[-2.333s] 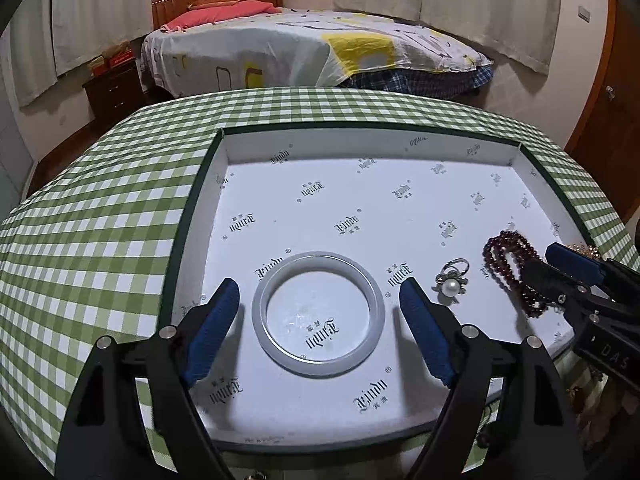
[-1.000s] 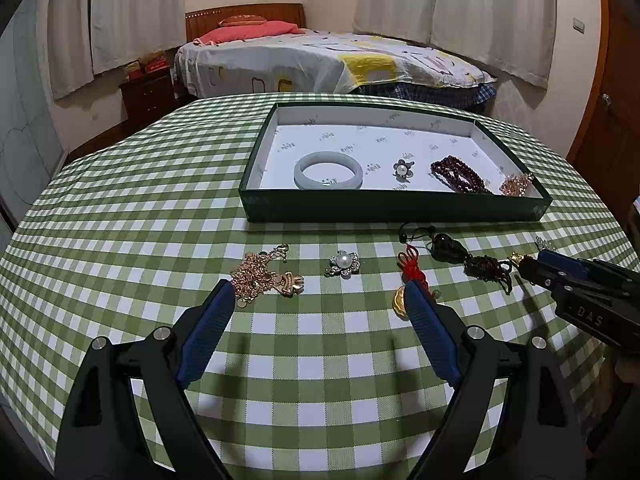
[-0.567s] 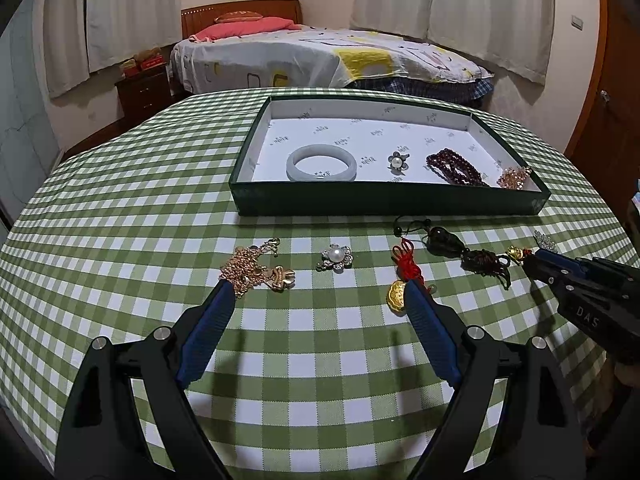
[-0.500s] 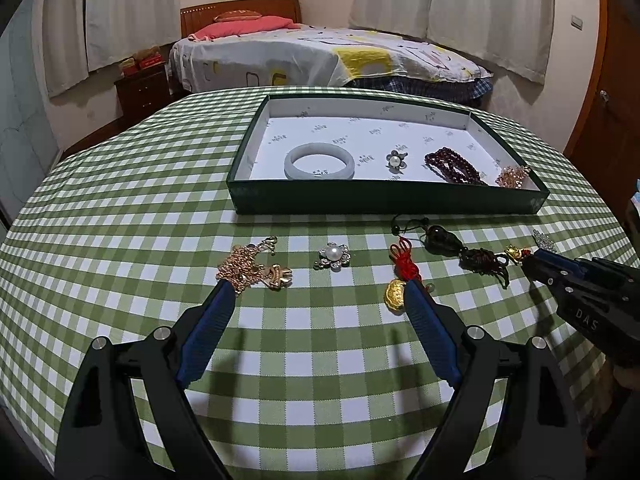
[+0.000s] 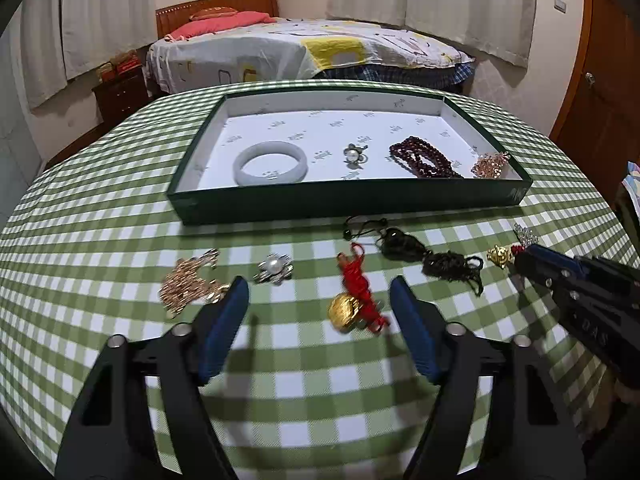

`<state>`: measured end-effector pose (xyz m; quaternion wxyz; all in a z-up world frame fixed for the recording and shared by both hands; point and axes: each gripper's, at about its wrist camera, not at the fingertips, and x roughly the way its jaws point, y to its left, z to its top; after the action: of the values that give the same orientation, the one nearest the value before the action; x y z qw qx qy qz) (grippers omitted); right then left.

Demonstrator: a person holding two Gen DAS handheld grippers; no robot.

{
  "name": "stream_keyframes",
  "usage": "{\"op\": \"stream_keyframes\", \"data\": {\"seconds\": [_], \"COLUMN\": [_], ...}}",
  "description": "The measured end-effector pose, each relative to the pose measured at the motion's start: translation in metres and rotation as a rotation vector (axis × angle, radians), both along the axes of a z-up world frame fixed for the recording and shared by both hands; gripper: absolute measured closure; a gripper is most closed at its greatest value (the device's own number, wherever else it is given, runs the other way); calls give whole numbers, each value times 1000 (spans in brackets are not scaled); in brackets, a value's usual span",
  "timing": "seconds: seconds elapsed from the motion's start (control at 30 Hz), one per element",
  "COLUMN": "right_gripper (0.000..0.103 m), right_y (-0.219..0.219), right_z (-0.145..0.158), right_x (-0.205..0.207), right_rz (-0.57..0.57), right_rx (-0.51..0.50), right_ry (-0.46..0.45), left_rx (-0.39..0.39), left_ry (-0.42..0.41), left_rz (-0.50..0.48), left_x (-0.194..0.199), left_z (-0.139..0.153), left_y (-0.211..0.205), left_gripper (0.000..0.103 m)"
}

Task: Organize jewelry
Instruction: 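Grasp the red knotted tassel with the left tool while the right tool grasps the gold-charm red tassel, then lift the red tassel with the left tool while the right tool lifts its gold-charm tassel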

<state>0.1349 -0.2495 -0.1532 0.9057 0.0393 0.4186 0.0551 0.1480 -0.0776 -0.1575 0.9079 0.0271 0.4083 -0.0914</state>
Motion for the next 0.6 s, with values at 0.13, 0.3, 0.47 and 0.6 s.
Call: {"op": "stream_keyframes", "data": {"seconds": [0.13, 0.3, 0.47, 0.6], "right_gripper": [88, 88, 88, 88], "right_y": [-3, -4, -4, -5], "right_z": [-1, -5, -8, -8], "right_x": [2, 3, 4, 3], "right_rz": [-4, -7, -9, -12], "right_rx": [20, 39, 52, 54], "right_ry": [4, 15, 25, 24], "left_rx": [5, 12, 3, -19], "left_ry": [12, 61, 58, 57], "left_rz": [-11, -38, -66, -73], "left_x": [11, 18, 17, 15], "left_z": [-3, -13, -13, -13], "left_y": [-7, -13, -14, -11], "left_gripper": [44, 66, 90, 92]}}
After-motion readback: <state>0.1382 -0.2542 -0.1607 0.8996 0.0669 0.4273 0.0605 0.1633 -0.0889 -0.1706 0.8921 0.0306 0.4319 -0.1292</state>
